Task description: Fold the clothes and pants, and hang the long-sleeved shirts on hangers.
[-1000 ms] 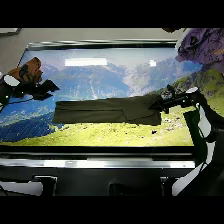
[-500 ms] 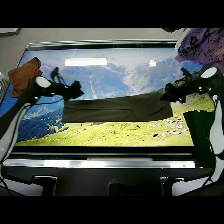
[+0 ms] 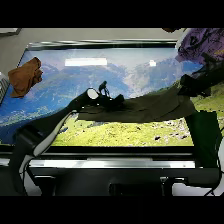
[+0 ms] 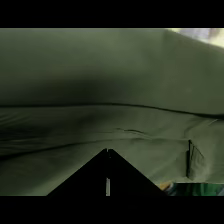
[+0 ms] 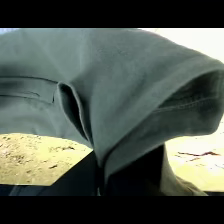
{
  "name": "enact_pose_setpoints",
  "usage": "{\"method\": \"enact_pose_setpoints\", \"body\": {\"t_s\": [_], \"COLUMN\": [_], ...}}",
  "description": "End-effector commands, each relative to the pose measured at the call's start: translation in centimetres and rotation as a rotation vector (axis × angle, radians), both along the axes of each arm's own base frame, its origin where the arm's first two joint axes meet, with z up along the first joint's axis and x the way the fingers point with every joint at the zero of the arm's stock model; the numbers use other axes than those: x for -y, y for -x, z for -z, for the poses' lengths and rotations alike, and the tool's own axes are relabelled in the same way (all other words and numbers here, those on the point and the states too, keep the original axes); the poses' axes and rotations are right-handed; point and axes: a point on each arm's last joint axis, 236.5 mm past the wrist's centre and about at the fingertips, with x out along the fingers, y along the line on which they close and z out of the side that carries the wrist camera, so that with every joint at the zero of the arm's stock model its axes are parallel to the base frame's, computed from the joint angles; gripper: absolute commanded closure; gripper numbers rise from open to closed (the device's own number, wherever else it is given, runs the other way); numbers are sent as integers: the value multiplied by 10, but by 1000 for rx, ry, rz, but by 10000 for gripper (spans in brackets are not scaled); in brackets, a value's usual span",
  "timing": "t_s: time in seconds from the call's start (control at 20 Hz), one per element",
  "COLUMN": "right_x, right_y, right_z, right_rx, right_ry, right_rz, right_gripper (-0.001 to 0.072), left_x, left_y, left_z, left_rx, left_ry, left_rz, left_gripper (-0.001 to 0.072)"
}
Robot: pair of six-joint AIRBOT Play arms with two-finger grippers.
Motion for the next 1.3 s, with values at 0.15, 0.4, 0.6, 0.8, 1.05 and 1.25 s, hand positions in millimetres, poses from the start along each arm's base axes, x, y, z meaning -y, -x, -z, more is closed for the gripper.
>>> {"method": "enact_pose_setpoints", "body": {"t_s": [0.15, 0.4, 0.6, 0.8, 1.05, 1.25], "right_x": [7, 7, 8, -12, -78, -161], "right_y": [11, 12, 8, 3, -5, -9], "right_z": [-21, -31, -40, -47, -53, -52], "right_rx": [1, 26, 56, 77, 99, 118], "right_ry": [39, 45, 50, -35, -98, -140], "right_rz": [27, 27, 32, 26, -33, -103], "right_gripper": [685, 685, 685, 685, 685, 685], "left_x": [100, 128, 119, 65, -84, -228], "left_y": [26, 44, 33, 3, -45, -51], "left_z": [9, 22, 12, -15, -71, -126], "left_rx": [-105, -192, -174, -91, 57, 107], "left_ry": [153, 191, 197, 109, -228, -527], "left_rz": [34, 20, 15, 56, 40, -38], "left_gripper": [691, 691, 692, 693, 692, 691]}}
